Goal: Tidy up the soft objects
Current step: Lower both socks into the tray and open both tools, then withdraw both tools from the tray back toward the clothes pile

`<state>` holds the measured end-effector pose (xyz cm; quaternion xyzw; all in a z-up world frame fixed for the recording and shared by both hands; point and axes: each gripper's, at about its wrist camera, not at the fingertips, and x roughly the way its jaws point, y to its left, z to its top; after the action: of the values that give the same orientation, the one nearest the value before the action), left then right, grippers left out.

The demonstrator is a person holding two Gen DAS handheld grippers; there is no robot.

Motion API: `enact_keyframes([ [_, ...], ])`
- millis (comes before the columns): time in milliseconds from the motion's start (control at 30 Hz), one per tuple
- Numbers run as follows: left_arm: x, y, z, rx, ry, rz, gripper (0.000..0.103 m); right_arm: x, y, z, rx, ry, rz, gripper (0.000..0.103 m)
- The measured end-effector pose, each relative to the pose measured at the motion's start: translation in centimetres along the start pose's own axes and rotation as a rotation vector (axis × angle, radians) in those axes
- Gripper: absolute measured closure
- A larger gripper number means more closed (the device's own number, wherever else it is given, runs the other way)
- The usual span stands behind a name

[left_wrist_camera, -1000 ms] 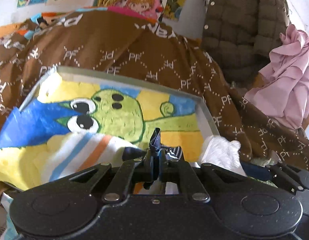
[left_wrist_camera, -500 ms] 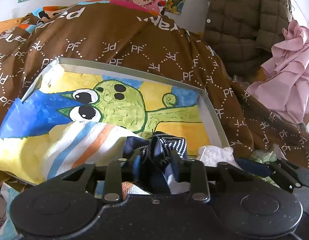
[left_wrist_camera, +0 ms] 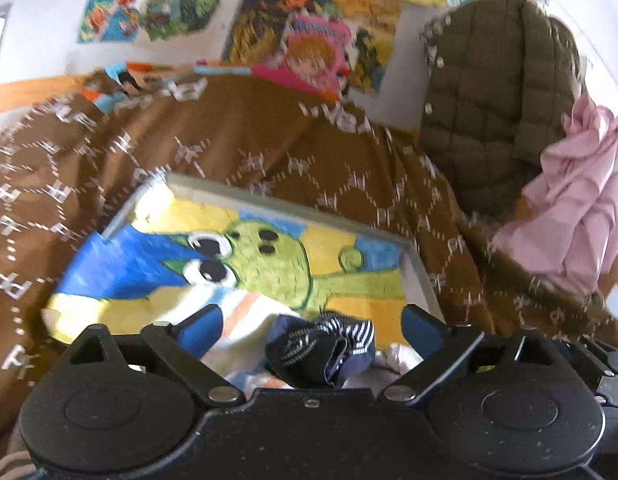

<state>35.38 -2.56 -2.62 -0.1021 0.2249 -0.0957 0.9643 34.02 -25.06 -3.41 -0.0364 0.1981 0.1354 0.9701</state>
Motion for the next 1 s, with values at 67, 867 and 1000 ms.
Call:
enact_keyframes([
  [67,-1.5,-0.1,0.3,-0.011,-0.039,0.014,0.001,-1.1,-0.2,0.4,0.015,-0.018,-0.003,0.005],
  [867,-21.3,-4.0,-3.8,0.012,-0.273,0.181,0.001,-18.1,0.1,0.9,0.180,-0.266,0.032,0.000],
  [1000,-24.0,-4.3,-5.5,0.082,-0.269,0.223,0.001,-20.2,1.0,-0.1,0.173,-0.270,0.018,0.000],
])
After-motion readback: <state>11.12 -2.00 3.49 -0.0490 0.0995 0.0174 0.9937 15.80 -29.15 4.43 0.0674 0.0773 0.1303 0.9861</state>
